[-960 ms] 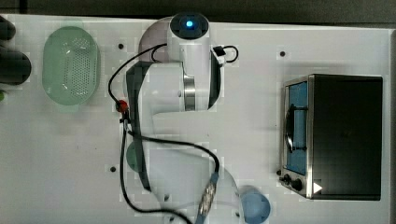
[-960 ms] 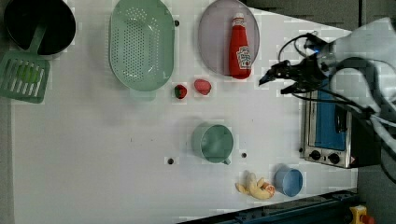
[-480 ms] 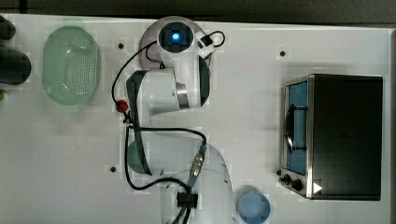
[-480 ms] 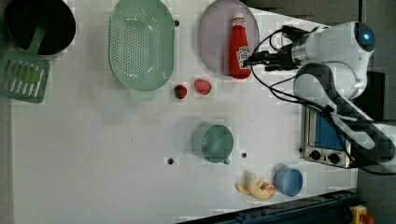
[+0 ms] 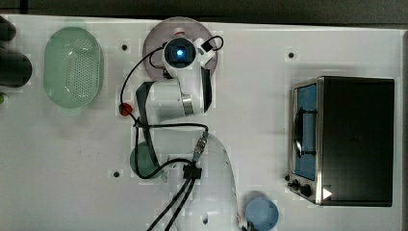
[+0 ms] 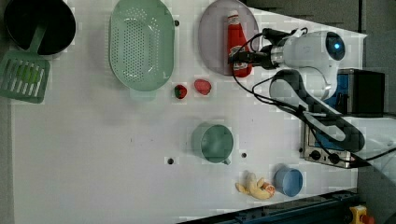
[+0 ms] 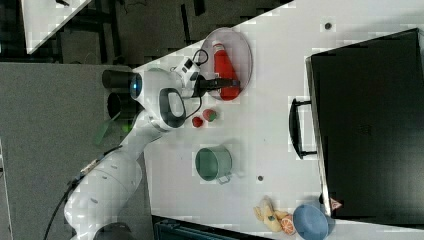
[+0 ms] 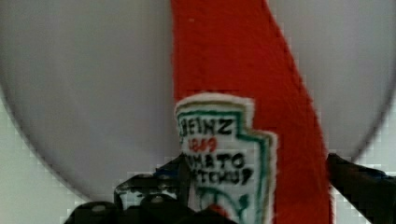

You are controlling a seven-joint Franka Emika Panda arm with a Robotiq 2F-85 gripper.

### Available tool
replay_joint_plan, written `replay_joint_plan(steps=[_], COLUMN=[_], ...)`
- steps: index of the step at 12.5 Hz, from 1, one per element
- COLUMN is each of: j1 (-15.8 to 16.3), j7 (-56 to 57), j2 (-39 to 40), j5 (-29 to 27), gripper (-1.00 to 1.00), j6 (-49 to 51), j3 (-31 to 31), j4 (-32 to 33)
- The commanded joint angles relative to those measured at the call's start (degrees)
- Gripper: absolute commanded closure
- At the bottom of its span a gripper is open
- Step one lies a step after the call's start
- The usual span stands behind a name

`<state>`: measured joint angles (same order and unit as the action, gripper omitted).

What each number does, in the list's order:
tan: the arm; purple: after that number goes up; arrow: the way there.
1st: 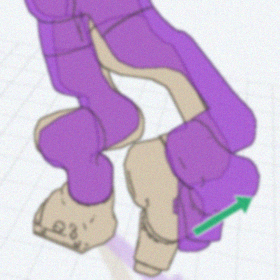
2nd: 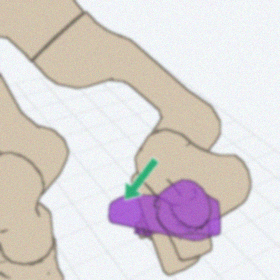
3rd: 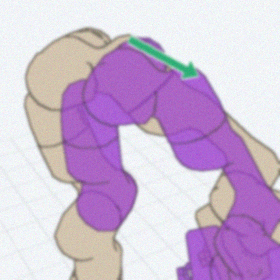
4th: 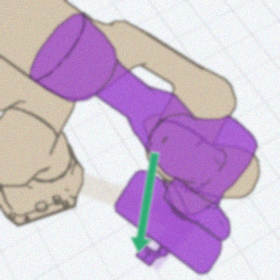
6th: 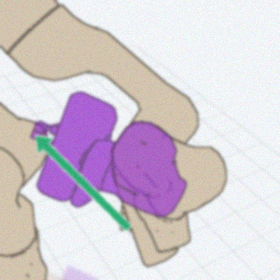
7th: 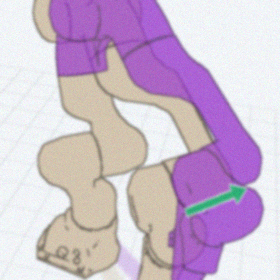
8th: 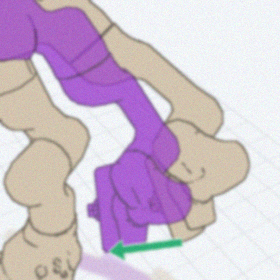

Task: Pick ketchup from plate and place it on table.

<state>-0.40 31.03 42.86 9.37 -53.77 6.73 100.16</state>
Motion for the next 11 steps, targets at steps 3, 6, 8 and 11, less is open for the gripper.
replay_joint_plan(steps=[3, 6, 8, 11], j1=[0.17, 0.11, 0.03, -0.53], j7=[2.23, 2.17, 0.61, -0.96], j2=[-0.36, -1.78, -4.61, -12.10], j5=[0.32, 0.24, 0.00, 0.00], gripper=[-0.21, -0.21, -0.21, -0.21], j6=[-2.51, -2.39, -2.29, 2.74], j3=[0.08, 0.21, 0.23, 0.14], j4=[-1.17, -1.26, -1.25, -0.76])
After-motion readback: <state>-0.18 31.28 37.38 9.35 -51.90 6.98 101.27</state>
